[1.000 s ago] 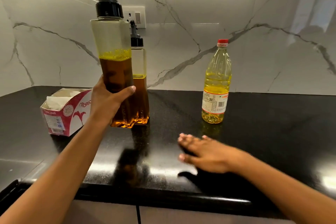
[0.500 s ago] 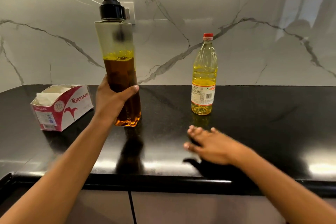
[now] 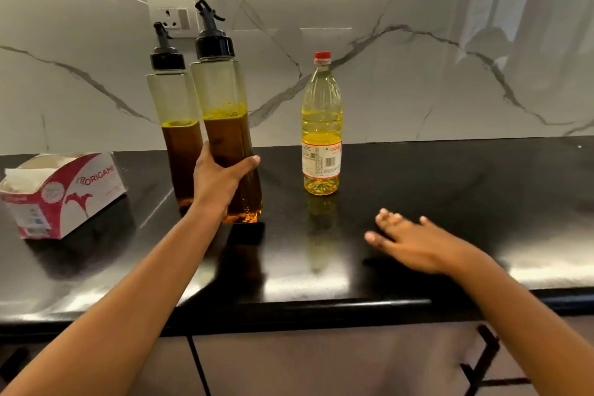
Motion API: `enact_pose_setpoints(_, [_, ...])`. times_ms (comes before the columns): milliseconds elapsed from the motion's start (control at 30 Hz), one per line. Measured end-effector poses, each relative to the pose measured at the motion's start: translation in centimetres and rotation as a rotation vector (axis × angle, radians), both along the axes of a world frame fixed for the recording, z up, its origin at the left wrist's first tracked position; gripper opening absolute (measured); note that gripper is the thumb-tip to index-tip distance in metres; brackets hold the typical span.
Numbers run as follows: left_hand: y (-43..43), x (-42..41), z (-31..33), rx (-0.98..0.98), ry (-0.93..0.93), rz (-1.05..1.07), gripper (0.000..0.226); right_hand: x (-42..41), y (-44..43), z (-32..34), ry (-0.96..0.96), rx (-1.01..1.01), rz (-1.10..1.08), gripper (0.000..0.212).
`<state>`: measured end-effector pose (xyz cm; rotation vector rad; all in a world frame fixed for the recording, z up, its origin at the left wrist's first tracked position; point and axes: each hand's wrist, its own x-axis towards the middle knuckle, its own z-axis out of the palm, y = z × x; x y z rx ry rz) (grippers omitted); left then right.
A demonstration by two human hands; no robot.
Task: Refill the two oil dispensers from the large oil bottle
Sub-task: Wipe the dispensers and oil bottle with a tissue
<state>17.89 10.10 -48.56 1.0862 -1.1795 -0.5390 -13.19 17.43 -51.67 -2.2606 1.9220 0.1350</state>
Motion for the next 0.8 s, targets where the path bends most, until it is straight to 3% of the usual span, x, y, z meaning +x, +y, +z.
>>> enact_pose_setpoints(67, [-0.7, -0.7, -0.4, 0.034, 0.011, 0.001, 0.058, 0.3, -1.6, 0.6, 0.025, -0.015, -0.045, 0.078])
enact_pose_setpoints(233, [-2.9, -1.9, -0.4, 0.069, -0.01, 0.04, 0.066, 4.4, 2.5, -1.9, -0.058, -0.1, 0.318, 0.094])
enact_pose_setpoints(300, [-3.9, -2.1, -0.3, 0.084, -0.024, 0.056, 0.067, 2.5, 4.0, -2.1, -0.092, -0.077, 0.304, 0.101])
enact_pose_setpoints(433, [-5.3, -2.6, -0.8, 0.074, -0.056, 0.073, 0.07, -2.2, 0.8, -0.5, 0.017, -0.005, -0.001, 0.08])
enact_pose_setpoints(500, [-5.8, -2.9, -1.0, 0.068, -0.086, 0.074, 0.073, -1.7, -1.8, 0.3, -0.005, 0.024, -0.035, 0.074])
enact_pose_setpoints(633, [-6.6, -3.6, -1.3, 0.076, -0.135, 0.072, 0.077, 3.1, -4.5, 1.0, -0.039, 0.04, 0.082, 0.07])
enact_pose_setpoints(800, [-6.4, -4.4, -0.8, 0.124, -0.172, 0.002, 0.087, 8.5, -1.3, -0.2, -0.013, -0.019, 0.385, 0.067])
